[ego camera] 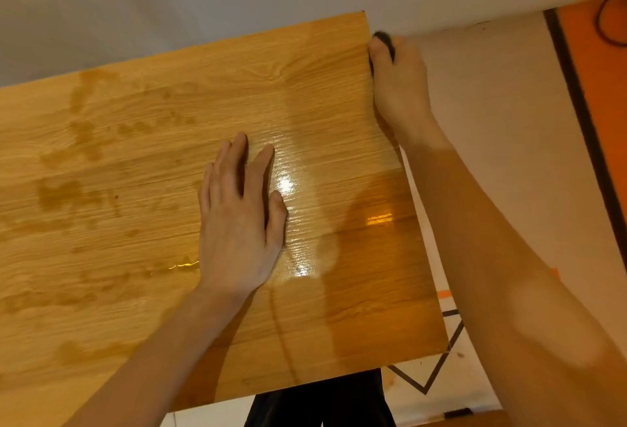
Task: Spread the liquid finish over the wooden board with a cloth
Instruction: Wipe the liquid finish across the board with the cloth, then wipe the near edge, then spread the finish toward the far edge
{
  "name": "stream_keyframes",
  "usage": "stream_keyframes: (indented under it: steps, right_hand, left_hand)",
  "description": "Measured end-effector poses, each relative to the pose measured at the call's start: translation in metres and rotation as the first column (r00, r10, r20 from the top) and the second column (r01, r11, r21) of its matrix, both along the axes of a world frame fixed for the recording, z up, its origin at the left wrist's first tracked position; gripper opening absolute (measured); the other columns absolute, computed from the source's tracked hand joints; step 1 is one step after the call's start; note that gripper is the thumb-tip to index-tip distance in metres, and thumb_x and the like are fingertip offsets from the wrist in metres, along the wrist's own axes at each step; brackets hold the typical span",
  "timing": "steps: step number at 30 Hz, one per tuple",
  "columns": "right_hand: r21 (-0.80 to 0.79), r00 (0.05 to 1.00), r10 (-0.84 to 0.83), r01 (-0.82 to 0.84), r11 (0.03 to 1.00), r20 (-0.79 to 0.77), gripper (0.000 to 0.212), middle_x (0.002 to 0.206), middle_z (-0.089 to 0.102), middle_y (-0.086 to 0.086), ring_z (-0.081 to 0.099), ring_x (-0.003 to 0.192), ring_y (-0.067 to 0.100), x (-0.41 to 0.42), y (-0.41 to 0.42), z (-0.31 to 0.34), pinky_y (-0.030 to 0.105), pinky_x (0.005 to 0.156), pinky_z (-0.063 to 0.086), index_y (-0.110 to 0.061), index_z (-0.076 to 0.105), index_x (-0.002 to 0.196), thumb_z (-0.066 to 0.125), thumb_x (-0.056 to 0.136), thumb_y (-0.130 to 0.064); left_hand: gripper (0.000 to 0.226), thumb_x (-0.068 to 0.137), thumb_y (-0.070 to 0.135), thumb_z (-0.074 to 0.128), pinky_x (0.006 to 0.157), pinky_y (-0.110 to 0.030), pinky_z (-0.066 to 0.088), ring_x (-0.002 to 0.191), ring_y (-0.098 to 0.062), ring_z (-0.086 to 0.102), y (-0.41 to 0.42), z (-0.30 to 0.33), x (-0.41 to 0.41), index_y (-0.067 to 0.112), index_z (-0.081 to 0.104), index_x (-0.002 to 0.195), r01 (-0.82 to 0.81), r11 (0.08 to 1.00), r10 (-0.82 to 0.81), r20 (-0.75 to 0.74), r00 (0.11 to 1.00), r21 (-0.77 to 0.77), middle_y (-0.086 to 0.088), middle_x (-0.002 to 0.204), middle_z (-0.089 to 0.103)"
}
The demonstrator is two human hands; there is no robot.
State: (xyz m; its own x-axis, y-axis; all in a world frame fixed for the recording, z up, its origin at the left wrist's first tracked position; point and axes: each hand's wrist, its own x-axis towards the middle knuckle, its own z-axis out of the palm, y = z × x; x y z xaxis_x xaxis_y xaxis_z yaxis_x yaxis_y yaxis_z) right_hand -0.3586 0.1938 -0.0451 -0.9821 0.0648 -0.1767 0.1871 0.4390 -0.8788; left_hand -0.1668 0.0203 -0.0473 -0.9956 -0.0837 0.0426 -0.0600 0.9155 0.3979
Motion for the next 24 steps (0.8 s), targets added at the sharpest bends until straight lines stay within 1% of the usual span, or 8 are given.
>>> stream_keyframes:
  steps: [4,6,9,12,16,19,21,24]
  right_hand:
    - [0.182,0.999,0.005,0.001,0.983,-0.033,0.028,0.094,0.061,-0.003,0.057,0.08,0.009,0.076,0.019,0.005,0.013,0.064,0.036,-0.011,0.058,0.118,0.037,0.105,-0.024]
    - [0.23,0.999,0.0,0.011,0.973,-0.049,0.029,0.1,0.064,-0.001,0.059,0.089,0.013,0.123,0.029,0.006,0.017,0.072,0.038,-0.013,0.056,0.121,0.037,0.105,-0.027]
    - [0.275,0.998,-0.046,0.032,0.961,0.043,0.029,0.099,0.061,-0.008,0.055,0.084,0.0,0.204,0.051,0.014,0.007,0.069,0.038,-0.02,0.054,0.121,0.033,0.105,-0.032]
    - [0.365,0.994,-0.065,0.03,0.931,0.083,0.042,0.112,0.062,-0.003,0.057,0.097,0.007,0.264,0.065,0.021,0.022,0.078,0.044,-0.022,0.048,0.135,0.027,0.104,-0.041]
    - [0.358,0.998,-0.033,0.013,0.934,0.051,0.031,0.098,0.063,0.004,0.061,0.086,0.017,0.238,0.057,0.017,0.039,0.077,0.051,-0.016,0.054,0.116,0.031,0.105,-0.033]
    - [0.299,1.0,-0.008,0.009,0.954,-0.004,0.028,0.11,0.066,0.008,0.06,0.098,0.023,0.171,0.044,0.013,0.026,0.076,0.039,-0.011,0.057,0.118,0.036,0.105,-0.025]
    - [0.246,0.999,-0.018,0.009,0.969,0.033,0.031,0.113,0.064,0.005,0.057,0.1,0.017,0.14,0.039,0.012,0.02,0.071,0.031,-0.011,0.06,0.12,0.035,0.105,-0.024]
    - [0.153,0.996,-0.04,0.026,0.988,0.085,0.033,0.112,0.064,0.0,0.055,0.102,0.012,0.149,0.047,0.009,0.024,0.078,0.038,-0.014,0.063,0.117,0.035,0.105,-0.025]
  left_hand:
    - [0.049,0.105,0.025,0.04,0.12,-0.057,0.023,0.152,-0.037,0.024,0.001,0.001,0.001,0.011,0.042,0.151,0.005,1.0,-0.005,-0.01,1.0,0.01,-0.019,0.161,0.031]
    - [0.049,0.104,0.024,0.041,0.119,-0.058,0.024,0.152,-0.038,0.025,0.001,0.001,0.0,0.011,0.042,0.151,-0.005,1.0,0.005,-0.017,1.0,0.013,-0.019,0.161,0.031]
    - [0.049,0.103,0.023,0.041,0.12,-0.057,0.023,0.152,-0.039,0.025,0.002,0.0,0.0,0.009,0.042,0.151,0.003,1.0,-0.003,-0.039,0.999,0.015,-0.02,0.161,0.031]
    - [0.049,0.105,0.022,0.043,0.122,-0.055,0.02,0.152,-0.04,0.024,0.002,0.0,0.001,0.01,0.041,0.152,0.007,1.0,-0.006,-0.047,0.999,0.021,-0.021,0.162,0.03]
    - [0.049,0.105,0.024,0.04,0.123,-0.053,0.017,0.151,-0.042,0.026,0.001,-0.002,0.0,0.009,0.041,0.152,0.02,1.0,-0.019,-0.07,0.997,0.009,-0.023,0.162,0.029]
    - [0.048,0.105,0.025,0.041,0.121,-0.054,0.021,0.148,-0.043,0.031,0.0,-0.004,0.0,0.007,0.043,0.15,0.025,1.0,-0.027,-0.103,0.994,-0.012,-0.023,0.159,0.033]
    - [0.048,0.104,0.026,0.042,0.119,-0.053,0.024,0.146,-0.042,0.034,0.0,-0.005,0.0,0.008,0.044,0.149,0.02,0.999,-0.023,-0.117,0.993,-0.026,-0.022,0.158,0.035]
    - [0.048,0.103,0.028,0.042,0.118,-0.053,0.025,0.145,-0.041,0.035,0.001,-0.005,0.001,0.009,0.045,0.148,0.018,0.999,-0.022,-0.112,0.993,-0.041,-0.021,0.157,0.036]
